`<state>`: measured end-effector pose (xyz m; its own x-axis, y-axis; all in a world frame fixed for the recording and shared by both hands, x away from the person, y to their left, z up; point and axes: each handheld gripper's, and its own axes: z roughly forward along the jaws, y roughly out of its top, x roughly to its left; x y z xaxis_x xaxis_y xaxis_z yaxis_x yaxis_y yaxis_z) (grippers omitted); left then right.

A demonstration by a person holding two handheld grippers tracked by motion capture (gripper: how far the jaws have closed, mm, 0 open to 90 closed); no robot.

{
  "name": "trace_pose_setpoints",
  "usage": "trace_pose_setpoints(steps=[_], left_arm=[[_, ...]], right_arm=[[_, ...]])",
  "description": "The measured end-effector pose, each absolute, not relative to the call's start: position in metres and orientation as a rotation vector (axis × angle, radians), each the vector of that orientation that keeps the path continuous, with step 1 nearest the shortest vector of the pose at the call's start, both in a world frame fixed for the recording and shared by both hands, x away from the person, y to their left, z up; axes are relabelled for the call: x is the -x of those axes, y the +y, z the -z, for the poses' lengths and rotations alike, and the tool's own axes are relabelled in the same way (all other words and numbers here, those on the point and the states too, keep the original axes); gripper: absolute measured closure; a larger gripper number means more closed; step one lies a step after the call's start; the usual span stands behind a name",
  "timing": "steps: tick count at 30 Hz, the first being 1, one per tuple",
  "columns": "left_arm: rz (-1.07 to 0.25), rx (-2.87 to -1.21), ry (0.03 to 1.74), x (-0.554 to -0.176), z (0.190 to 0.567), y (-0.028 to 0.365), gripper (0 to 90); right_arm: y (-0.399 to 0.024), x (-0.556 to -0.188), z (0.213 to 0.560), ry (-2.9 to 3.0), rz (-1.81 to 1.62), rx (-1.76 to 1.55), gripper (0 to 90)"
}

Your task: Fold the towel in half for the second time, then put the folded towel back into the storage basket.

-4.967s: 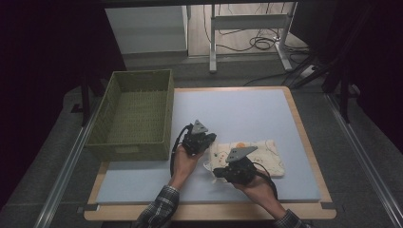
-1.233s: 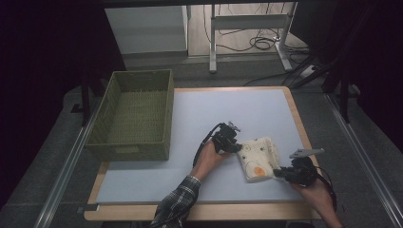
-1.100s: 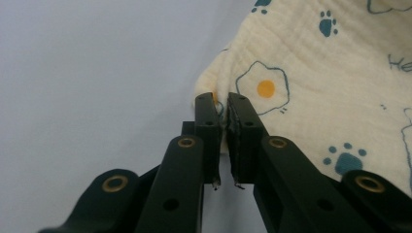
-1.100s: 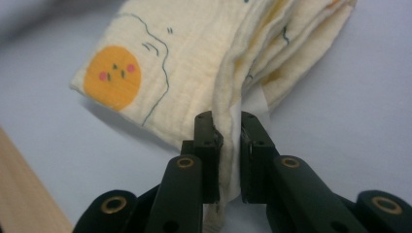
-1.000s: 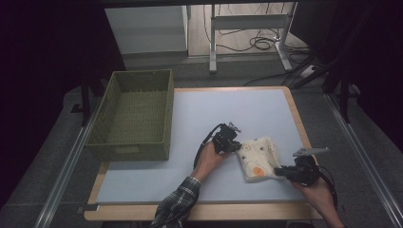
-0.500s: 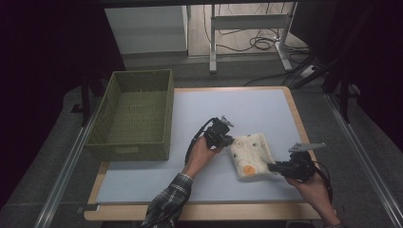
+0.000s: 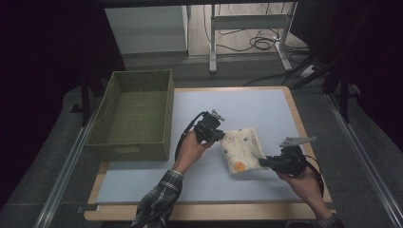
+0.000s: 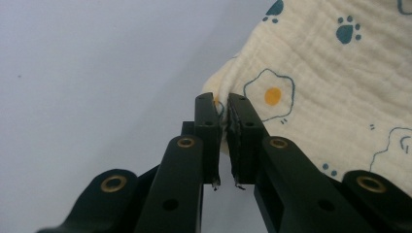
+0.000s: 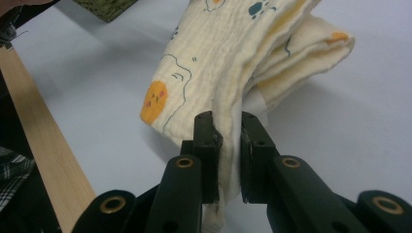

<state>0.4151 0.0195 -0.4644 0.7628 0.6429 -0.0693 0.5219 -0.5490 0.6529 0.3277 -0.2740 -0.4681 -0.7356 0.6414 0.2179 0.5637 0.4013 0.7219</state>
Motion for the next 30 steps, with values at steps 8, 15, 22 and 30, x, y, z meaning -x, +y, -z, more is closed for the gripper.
trace_pose_setpoints(steps=[8, 15, 22, 30], left_arm=[[-0.259, -2.29, 0.882, -0.415, 0.452, 0.031, 83.6], [-0.284, -2.3, 0.884, -0.416, 0.441, 0.039, 83.6], [-0.327, -2.312, 0.884, -0.416, 0.427, 0.051, 83.5], [-0.372, -2.328, 0.891, -0.415, 0.412, 0.067, 83.3]], right_arm=[[-0.262, -0.331, 0.46, 2.562, -1.27, -1.065, 79.5], [-0.254, -0.335, 0.454, 2.561, -1.296, -1.05, 79.5], [-0.243, -0.338, 0.449, 2.563, -1.31, -1.025, 79.5], [-0.227, -0.348, 0.441, 2.575, -1.324, -1.002, 79.5]])
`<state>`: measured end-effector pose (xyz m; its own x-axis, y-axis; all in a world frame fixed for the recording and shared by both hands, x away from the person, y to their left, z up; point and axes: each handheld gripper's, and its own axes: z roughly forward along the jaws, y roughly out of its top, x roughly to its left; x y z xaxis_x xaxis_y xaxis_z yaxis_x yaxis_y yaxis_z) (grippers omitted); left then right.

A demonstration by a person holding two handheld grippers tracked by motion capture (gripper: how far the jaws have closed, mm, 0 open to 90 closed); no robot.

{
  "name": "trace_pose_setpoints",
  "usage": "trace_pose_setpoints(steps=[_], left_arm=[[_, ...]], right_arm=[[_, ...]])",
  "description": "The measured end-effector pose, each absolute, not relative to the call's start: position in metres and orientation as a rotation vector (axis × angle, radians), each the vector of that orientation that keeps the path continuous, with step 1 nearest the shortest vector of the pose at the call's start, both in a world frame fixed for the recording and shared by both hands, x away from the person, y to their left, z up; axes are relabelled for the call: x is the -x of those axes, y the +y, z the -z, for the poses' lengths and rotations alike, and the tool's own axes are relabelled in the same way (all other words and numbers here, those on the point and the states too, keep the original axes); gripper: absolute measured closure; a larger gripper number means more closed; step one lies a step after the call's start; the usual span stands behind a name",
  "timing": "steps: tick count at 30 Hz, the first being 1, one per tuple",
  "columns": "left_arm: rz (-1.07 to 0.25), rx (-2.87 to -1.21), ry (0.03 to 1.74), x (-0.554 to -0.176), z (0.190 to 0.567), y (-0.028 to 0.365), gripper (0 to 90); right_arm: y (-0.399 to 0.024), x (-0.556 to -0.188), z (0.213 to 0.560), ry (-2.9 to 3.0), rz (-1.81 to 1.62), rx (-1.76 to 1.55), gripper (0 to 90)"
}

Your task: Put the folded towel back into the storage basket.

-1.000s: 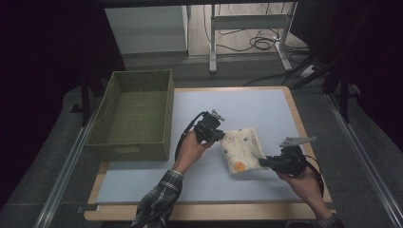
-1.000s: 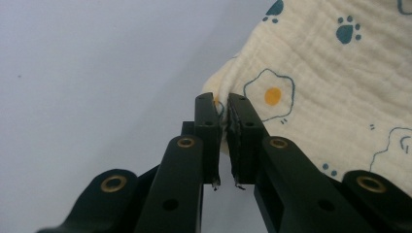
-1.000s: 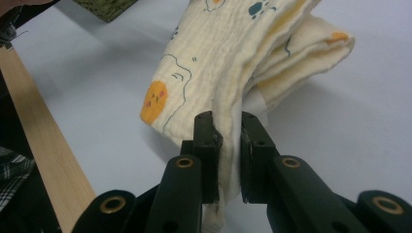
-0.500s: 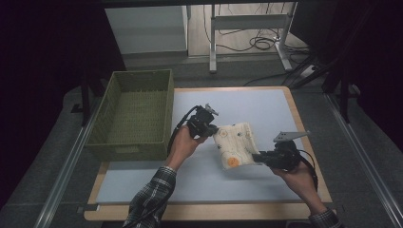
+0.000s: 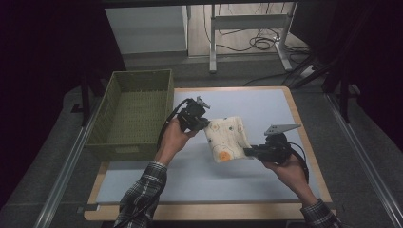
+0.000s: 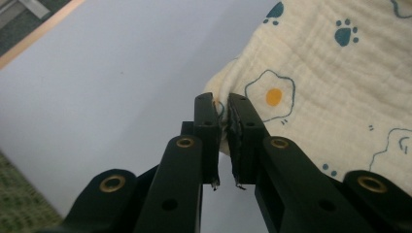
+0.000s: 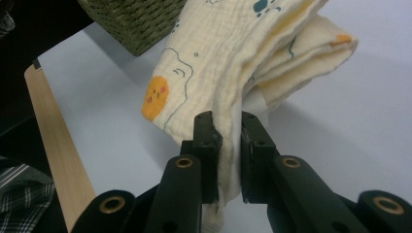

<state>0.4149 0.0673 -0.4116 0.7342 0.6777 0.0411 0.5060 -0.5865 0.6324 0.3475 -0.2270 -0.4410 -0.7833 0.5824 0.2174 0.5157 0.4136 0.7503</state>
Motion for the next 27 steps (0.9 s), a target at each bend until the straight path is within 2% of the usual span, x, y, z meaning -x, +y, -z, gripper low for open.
trace_pose_setpoints(steps=[27], left_arm=[[-0.409, -2.344, 0.99, -0.422, 0.375, 0.139, 83.3]], right_arm=[[-0.16, -0.375, 0.411, 2.648, -1.355, -0.889, 79.5]])
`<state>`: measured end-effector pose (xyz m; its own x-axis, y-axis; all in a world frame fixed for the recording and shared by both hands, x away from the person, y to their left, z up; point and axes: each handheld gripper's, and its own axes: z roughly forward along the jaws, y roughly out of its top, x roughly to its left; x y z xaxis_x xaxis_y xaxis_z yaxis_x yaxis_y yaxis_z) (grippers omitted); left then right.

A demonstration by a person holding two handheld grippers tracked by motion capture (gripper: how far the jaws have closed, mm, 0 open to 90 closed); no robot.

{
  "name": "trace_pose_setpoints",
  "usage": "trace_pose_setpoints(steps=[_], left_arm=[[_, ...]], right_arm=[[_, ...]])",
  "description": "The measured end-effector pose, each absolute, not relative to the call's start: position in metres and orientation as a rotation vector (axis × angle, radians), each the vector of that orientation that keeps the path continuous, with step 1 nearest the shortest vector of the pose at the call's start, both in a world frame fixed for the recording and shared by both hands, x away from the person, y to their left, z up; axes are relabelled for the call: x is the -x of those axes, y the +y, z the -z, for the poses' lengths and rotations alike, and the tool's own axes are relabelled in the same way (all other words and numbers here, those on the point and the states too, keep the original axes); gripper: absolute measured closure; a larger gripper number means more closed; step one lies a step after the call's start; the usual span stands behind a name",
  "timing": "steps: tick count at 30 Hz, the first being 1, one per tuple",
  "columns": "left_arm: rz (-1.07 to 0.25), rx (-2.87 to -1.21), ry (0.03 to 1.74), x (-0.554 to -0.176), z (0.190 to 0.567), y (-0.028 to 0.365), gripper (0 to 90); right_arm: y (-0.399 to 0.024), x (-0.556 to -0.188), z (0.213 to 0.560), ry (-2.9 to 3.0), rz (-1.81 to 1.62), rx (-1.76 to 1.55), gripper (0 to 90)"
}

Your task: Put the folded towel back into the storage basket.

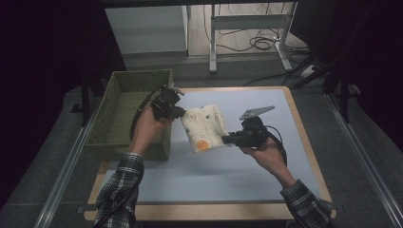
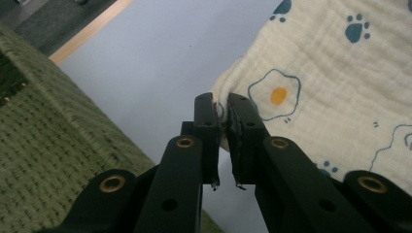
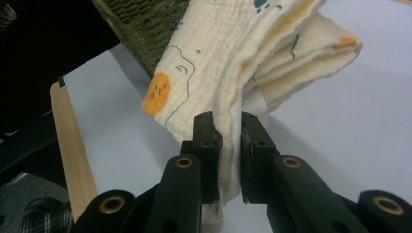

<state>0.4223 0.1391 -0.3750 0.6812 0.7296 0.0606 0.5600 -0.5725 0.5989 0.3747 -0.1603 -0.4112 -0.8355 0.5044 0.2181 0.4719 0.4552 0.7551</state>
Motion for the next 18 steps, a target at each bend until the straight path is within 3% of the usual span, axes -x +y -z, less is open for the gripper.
trace_pose_setpoints(steps=[18], left_arm=[[-0.472, -2.299, 1.053, -0.423, 0.347, 0.181, 83.8]], right_arm=[[-0.123, -0.386, 0.381, 2.652, -1.394, -0.826, 79.5]])
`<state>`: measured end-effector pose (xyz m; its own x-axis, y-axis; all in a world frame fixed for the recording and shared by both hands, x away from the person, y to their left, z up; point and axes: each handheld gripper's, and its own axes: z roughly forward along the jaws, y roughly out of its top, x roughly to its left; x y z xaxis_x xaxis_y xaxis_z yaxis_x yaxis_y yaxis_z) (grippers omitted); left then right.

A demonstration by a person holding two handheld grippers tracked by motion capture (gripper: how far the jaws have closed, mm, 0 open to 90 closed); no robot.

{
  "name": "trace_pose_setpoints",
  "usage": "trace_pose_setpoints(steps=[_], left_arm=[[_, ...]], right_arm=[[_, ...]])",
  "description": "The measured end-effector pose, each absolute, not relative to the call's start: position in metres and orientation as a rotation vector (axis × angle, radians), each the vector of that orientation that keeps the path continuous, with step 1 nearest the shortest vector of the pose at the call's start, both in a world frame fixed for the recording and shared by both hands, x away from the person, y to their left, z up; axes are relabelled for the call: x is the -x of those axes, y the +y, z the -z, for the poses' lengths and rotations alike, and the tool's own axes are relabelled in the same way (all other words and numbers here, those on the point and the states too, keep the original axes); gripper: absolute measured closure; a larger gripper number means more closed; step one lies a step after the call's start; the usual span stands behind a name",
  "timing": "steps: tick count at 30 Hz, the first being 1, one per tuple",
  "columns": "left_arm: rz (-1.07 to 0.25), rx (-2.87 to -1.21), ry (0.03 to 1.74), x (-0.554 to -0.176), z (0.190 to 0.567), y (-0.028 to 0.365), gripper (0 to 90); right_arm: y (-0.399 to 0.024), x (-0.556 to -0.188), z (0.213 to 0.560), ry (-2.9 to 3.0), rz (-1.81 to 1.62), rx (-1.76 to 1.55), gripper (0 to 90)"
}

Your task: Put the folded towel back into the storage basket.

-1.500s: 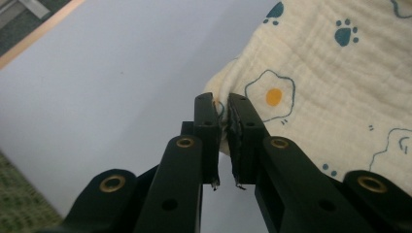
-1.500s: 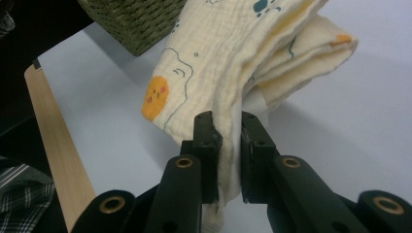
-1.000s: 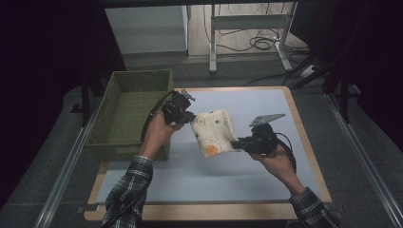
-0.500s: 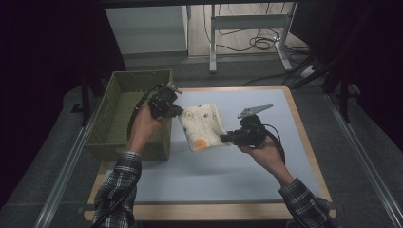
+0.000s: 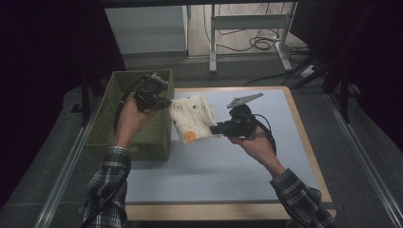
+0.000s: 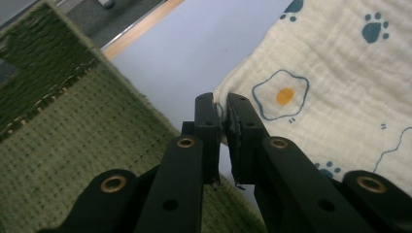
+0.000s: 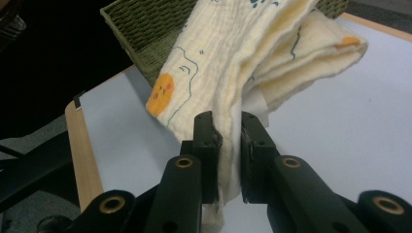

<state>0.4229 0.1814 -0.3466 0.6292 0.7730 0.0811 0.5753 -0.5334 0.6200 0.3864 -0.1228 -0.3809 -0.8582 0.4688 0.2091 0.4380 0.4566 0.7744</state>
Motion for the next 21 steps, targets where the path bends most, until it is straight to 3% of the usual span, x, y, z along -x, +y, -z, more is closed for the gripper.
trace_pose_setpoints(steps=[21], left_arm=[[-0.564, -2.194, 1.209, -0.417, 0.334, 0.254, 84.7]], right_arm=[[-0.042, -0.394, 0.371, 2.675, -1.41, -0.723, 79.4]])
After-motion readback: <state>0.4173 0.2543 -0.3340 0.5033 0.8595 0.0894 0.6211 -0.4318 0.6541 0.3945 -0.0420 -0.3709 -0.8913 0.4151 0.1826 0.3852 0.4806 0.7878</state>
